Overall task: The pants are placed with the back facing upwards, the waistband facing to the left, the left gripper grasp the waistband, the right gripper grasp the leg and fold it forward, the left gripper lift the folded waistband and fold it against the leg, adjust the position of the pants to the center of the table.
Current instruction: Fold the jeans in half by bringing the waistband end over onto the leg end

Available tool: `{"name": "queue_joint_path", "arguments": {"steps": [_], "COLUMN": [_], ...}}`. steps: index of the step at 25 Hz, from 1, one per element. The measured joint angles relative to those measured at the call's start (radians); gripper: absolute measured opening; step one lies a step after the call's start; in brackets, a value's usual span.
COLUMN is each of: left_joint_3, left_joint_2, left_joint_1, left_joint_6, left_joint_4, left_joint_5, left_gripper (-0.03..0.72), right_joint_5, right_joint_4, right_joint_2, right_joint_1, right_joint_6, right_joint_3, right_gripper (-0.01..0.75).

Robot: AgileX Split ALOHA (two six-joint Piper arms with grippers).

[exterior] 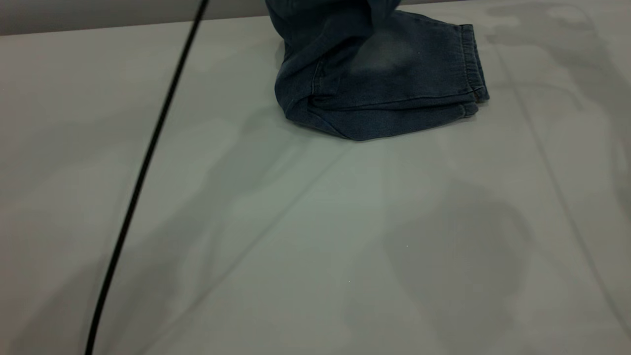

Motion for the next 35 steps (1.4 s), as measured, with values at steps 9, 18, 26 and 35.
{"name": "queue_joint_path", "arguments": {"steps": [9, 18, 26, 35], "left_joint_3": [0.000, 0.001, 0.001, 0.002], "left_joint_2": [0.112, 0.142, 0.044, 0.020], "left_joint_1": [-0.064, -0.092, -0.049, -0.001], "left_joint_6": [0.063, 0.061, 0.051, -0.157], "left_joint_4": [-0.006, -0.002, 0.022, 0.286], "left_joint_5": [-0.216, -0.488, -0.327, 0.320], "left_gripper": [0.290, 0.480, 0.487, 0.487], "right_joint_5": [0.000, 0.000, 0.000, 0.000], "right_joint_4": [0.000, 0.001, 0.013, 0.092], "right_joint_2": [0.000, 0.000, 0.000, 0.000], "right_joint_1": [0.000, 0.000, 0.002, 0.002], "right_joint_6": [-0.001, 0.000, 0.000, -0.015], "right_joint_3": [0.000, 0.000, 0.000, 0.000], "right_gripper": [0.466, 0.465, 0.465, 0.465]}}
